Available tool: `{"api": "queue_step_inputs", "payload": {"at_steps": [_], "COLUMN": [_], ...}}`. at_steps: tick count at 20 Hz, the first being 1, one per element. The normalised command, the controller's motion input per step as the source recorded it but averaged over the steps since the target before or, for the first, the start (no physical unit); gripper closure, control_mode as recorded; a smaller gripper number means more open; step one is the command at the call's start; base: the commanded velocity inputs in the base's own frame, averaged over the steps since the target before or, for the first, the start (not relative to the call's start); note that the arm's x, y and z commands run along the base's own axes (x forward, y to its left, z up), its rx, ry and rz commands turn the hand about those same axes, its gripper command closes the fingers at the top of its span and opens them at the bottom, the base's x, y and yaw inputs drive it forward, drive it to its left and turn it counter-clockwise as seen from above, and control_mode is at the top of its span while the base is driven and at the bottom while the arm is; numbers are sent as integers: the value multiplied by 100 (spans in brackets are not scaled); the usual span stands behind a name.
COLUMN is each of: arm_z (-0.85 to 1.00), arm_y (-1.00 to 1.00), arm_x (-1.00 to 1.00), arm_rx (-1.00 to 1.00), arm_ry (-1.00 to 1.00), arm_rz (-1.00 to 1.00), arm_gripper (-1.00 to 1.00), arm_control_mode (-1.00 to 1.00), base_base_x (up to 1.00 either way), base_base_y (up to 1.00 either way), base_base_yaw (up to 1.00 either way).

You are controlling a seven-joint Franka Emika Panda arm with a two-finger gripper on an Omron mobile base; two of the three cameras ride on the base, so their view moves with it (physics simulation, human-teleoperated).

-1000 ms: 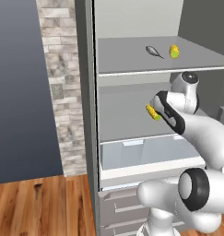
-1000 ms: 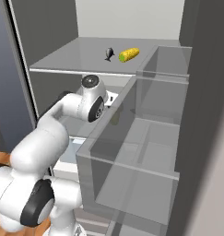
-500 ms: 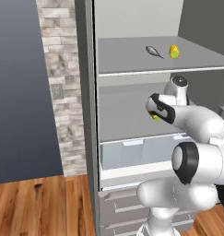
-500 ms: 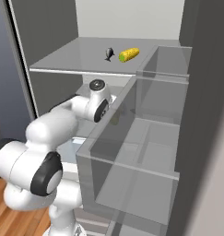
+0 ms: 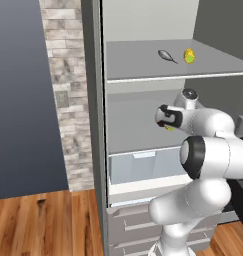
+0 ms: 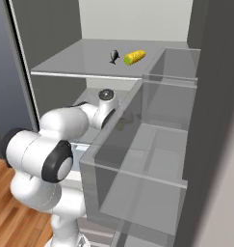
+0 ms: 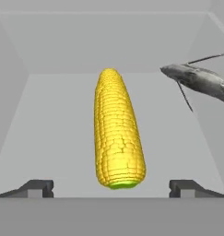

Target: Place one corn and one fish in each tupperware on the nearby counter, to pack two identical lunches.

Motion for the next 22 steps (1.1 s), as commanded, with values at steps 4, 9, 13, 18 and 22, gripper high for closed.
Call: {"api": "queue_step_inputs", "payload": {"at_steps": [4, 9, 13, 18, 22], "arm_z": [-33, -36, -30, -9, 0], "arm_y": [-4, -8, -9, -3, 0], "arm_x": [22, 19, 23, 20, -3], "arm_rx": [5, 4, 1, 0, 0], "arm_ry": [0, 0, 0, 2, 0], "arm_rz": [0, 0, 0, 0, 0], "arm_gripper": [-100, -100, -100, 100, 100], "arm_control_mode": [-100, -100, -100, -100, -100], "base_base_x": [0, 0, 0, 0, 0], "base_base_y": [0, 0, 0, 0, 0], "base_base_yaw": [0, 0, 0, 0, 0]}}
